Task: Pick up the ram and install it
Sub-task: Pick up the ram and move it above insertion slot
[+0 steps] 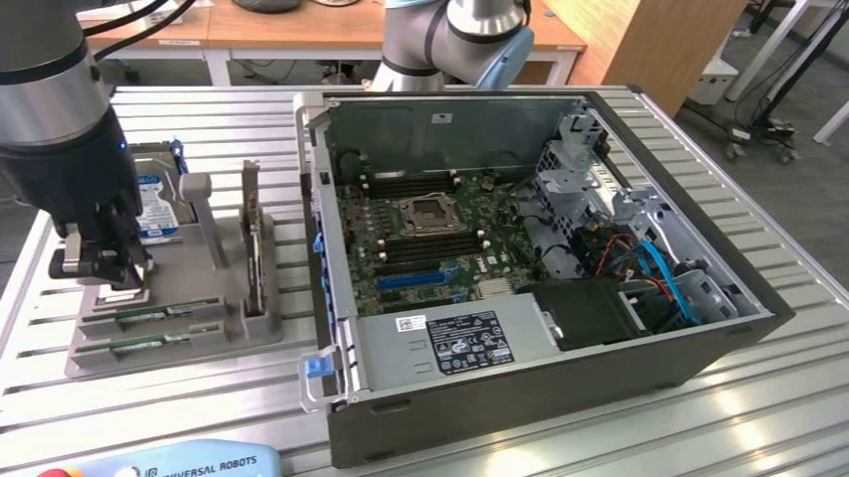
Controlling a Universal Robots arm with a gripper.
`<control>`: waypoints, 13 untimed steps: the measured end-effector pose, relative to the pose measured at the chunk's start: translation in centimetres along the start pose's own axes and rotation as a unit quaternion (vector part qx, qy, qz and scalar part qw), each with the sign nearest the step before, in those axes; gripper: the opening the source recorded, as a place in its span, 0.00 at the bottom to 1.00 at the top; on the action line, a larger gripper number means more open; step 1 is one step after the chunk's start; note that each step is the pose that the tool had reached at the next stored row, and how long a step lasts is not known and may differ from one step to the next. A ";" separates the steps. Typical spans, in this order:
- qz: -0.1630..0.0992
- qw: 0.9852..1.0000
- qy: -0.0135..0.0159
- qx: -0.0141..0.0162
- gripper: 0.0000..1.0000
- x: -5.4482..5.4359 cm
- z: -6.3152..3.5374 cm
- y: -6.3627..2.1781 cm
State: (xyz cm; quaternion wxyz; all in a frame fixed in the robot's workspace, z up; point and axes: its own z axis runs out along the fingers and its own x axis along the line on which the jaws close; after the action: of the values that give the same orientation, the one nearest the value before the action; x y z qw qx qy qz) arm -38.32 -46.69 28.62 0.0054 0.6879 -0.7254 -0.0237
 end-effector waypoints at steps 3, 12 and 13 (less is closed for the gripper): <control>0.000 1.000 0.000 0.000 0.36 0.2 -0.02 -0.01; 0.000 1.000 0.000 0.000 0.36 0.9 -0.03 -0.04; 0.000 1.000 0.000 0.000 0.36 0.9 -0.04 -0.04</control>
State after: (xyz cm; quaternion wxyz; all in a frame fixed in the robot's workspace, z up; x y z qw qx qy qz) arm -38.33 -47.56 28.64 0.0055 0.6879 -0.7254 -0.0237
